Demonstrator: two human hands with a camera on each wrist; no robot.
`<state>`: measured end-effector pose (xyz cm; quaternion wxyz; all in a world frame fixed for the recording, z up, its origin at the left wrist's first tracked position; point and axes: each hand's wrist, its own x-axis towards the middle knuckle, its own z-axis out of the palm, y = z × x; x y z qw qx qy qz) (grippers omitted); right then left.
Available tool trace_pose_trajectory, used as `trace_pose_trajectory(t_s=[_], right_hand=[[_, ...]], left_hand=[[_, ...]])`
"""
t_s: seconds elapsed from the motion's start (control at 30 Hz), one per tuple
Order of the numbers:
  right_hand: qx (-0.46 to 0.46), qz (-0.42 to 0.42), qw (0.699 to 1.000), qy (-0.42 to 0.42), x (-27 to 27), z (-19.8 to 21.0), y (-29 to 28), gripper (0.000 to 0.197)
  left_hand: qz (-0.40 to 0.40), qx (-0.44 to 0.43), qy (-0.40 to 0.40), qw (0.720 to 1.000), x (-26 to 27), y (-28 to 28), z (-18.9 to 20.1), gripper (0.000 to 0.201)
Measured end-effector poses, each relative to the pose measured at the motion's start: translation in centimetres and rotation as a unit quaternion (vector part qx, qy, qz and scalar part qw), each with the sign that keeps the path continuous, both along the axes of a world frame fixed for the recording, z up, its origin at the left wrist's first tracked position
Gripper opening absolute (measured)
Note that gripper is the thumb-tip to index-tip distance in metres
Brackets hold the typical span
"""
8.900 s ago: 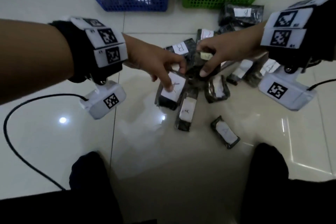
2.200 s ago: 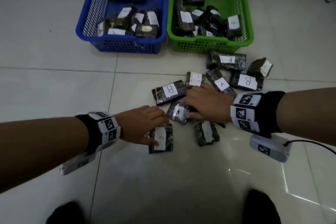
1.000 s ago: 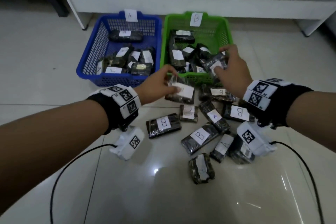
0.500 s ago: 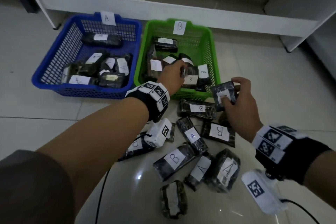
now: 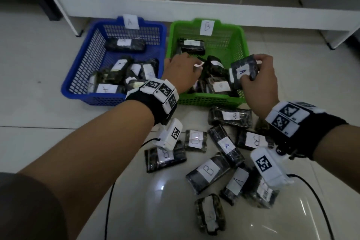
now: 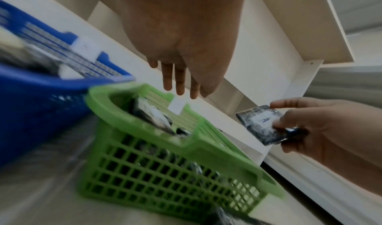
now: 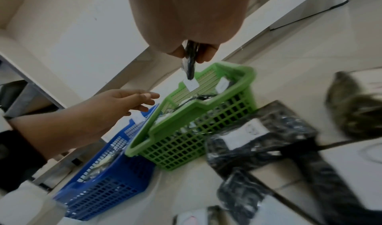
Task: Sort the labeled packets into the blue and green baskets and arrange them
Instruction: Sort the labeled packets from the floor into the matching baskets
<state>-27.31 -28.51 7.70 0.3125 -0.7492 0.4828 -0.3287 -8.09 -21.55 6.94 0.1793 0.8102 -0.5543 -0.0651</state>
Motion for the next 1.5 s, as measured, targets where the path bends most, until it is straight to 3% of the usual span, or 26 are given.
trace_pose_trajectory(t_s=[0.17, 0.27, 0.37, 0.5, 0.63, 0.73, 0.83, 0.9, 1.03, 1.13, 1.2, 1.3, 1.4, 1.43, 1.5], right_hand=[[0.008, 0.073, 0.997, -0.030, 7.7, 0.6, 3.0, 0.038], [-0.022, 0.106, 0.994, 0.003, 12.6, 0.8, 5.6, 0.024], [-0.007, 0.132, 0.990, 0.052, 17.3, 0.7, 8.1, 0.015], [0.024, 0.166, 0.982, 0.093, 22.2, -0.7, 10.7, 0.019], [0.035, 0.154, 0.980, 0.123, 25.2, -2.4, 11.6, 0.020], [0.028, 0.157, 0.959, 0.232, 26.0, -3.8, 11.4, 0.038], [0.013, 0.184, 0.901, 0.394, 25.7, -4.0, 11.5, 0.059], [0.020, 0.206, 0.879, 0.430, 25.4, -3.0, 11.1, 0.068], [0.006, 0.243, 0.892, 0.382, 25.3, -0.7, 9.9, 0.066], [-0.058, 0.227, 0.917, 0.321, 23.6, -0.4, 9.6, 0.054], [-0.115, 0.248, 0.916, 0.293, 21.4, -0.2, 9.6, 0.050], [-0.185, 0.309, 0.898, 0.254, 16.7, 0.2, 9.8, 0.045], [-0.230, 0.375, 0.862, 0.251, 11.1, -0.2, 10.1, 0.048], [-0.241, 0.404, 0.843, 0.262, 9.3, -0.3, 10.2, 0.050], [-0.252, 0.466, 0.798, 0.288, 5.4, -1.0, 10.0, 0.048]], left_hand=[[0.059, -0.035, -0.035, 0.997, 7.6, 6.3, 1.1, 0.027], [0.088, -0.040, -0.036, 0.995, 12.2, 11.7, 0.2, 0.028], [0.062, 0.001, -0.015, 0.998, 14.9, 16.8, -1.4, 0.033], [0.018, 0.061, -0.033, 0.997, 16.0, 20.3, -3.7, 0.039], [0.017, -0.007, -0.031, 0.999, 16.1, 20.3, -5.3, 0.028], [0.017, -0.027, -0.036, 0.999, 16.2, 20.1, -5.8, 0.025], [-0.008, -0.036, -0.039, 0.999, 16.7, 20.3, -5.9, 0.037], [-0.019, -0.037, -0.035, 0.999, 17.0, 20.1, -6.0, 0.041], [-0.012, -0.021, -0.046, 0.999, 17.1, 20.1, -6.2, 0.032], [-0.007, -0.015, -0.068, 0.998, 17.0, 20.1, -6.1, 0.030], [-0.001, 0.004, -0.070, 0.998, 16.8, 20.2, -5.7, 0.037], [0.056, 0.026, -0.105, 0.993, 15.1, 20.7, -5.9, 0.063], [0.093, -0.023, -0.159, 0.983, 12.2, 21.3, -6.3, 0.061], [0.075, -0.044, -0.187, 0.979, 10.9, 21.4, -6.2, 0.056], [-0.038, -0.064, -0.232, 0.970, 8.0, 21.1, -6.3, 0.049]])
